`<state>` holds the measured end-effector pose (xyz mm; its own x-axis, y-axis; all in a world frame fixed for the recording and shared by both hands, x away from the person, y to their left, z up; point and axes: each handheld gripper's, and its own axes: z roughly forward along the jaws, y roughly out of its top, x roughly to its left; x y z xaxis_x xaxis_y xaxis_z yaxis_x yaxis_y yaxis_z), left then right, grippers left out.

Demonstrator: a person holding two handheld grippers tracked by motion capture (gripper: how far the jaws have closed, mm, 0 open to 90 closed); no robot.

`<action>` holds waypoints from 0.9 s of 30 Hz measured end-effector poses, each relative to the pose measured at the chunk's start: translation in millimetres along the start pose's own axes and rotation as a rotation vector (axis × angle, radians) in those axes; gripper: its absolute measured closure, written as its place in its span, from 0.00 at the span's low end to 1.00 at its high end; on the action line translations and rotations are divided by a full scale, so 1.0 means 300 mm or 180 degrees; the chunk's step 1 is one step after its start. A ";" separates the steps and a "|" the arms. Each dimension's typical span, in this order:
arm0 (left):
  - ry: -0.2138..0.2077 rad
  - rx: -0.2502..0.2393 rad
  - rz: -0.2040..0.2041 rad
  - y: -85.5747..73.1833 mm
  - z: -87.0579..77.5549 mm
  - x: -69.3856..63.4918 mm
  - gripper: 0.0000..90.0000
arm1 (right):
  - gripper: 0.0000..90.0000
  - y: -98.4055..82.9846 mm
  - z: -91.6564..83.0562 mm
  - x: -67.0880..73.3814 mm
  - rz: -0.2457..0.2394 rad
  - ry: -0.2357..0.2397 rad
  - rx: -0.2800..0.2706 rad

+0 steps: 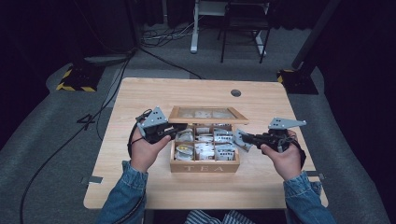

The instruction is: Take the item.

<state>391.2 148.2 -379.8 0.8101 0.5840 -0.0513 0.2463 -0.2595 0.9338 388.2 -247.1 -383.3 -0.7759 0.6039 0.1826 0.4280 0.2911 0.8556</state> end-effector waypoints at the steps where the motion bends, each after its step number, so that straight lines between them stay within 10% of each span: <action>1: 0.0000 0.0000 0.0000 0.000 0.000 0.000 0.89 | 1.00 -0.002 -0.008 -0.008 0.0013 -0.0020 -0.0008; 27: -0.0014 -0.0030 -0.0032 -0.001 0.000 0.002 0.88 | 1.00 -0.107 -0.100 -0.250 0.0489 -0.0580 0.0003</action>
<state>391.6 148.5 -380.1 0.8099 0.5832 -0.0621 0.2493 -0.2464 0.9366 418.7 -324.0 -410.1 -0.6051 0.7651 0.2200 0.5349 0.1861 0.8242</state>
